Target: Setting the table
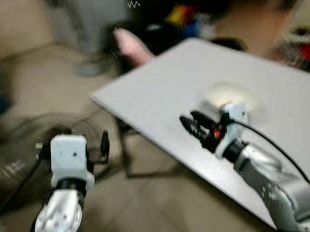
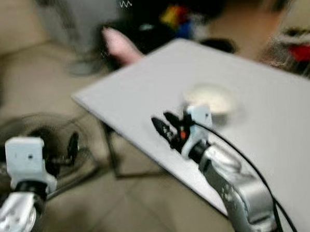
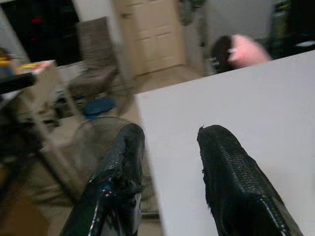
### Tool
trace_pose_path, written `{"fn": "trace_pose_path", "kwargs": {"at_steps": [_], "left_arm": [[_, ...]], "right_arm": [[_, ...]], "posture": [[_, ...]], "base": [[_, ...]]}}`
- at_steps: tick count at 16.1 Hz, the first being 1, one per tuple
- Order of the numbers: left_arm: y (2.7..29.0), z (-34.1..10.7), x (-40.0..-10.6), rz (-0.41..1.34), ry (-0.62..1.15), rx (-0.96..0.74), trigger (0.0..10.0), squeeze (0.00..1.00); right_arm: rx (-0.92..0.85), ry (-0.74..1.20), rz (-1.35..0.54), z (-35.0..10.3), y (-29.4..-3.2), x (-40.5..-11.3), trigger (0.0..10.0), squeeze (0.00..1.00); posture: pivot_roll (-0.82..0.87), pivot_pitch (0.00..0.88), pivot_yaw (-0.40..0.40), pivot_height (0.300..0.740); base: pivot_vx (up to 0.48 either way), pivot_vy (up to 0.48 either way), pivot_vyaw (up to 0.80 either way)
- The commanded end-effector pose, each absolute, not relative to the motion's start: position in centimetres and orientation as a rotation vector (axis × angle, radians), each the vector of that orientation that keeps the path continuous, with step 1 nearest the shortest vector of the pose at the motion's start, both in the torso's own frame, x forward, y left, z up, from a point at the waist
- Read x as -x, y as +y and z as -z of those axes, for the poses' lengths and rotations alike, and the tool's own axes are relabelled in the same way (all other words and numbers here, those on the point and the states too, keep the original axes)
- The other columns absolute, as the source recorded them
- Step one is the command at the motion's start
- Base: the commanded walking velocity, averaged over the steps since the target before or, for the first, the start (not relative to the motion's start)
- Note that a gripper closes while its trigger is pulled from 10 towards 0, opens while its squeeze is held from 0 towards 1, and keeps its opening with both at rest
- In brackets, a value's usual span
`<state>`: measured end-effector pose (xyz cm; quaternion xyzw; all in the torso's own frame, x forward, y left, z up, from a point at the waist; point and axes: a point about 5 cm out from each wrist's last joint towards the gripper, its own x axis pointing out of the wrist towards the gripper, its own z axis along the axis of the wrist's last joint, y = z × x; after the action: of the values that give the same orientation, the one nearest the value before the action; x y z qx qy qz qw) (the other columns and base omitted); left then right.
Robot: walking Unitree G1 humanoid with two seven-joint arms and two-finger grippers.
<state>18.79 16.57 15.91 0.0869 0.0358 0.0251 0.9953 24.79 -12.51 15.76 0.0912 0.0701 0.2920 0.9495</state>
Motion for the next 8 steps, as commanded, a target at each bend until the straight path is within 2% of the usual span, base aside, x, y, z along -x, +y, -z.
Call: {"fn": "trace_pose_path", "kwargs": {"at_steps": [1,8], "left_arm": [[16.78,-16.22,-18.77,-0.065,0.059,-0.188,10.0,0.00],[16.83,-16.44,-18.71,-0.079,0.051,-0.165,10.0,0.00]], "right_arm": [[-0.184,0.140,-0.593,-15.86,-12.53,-24.75,10.0,0.00],[-0.211,0.130,-0.568,-15.94,-12.64,-24.95,10.0,0.00]], "posture": [[-0.02,0.000,0.025,0.740],[-0.02,0.000,0.016,0.740]], "base": [[0.000,0.000,0.80],[0.000,0.000,0.80]]}}
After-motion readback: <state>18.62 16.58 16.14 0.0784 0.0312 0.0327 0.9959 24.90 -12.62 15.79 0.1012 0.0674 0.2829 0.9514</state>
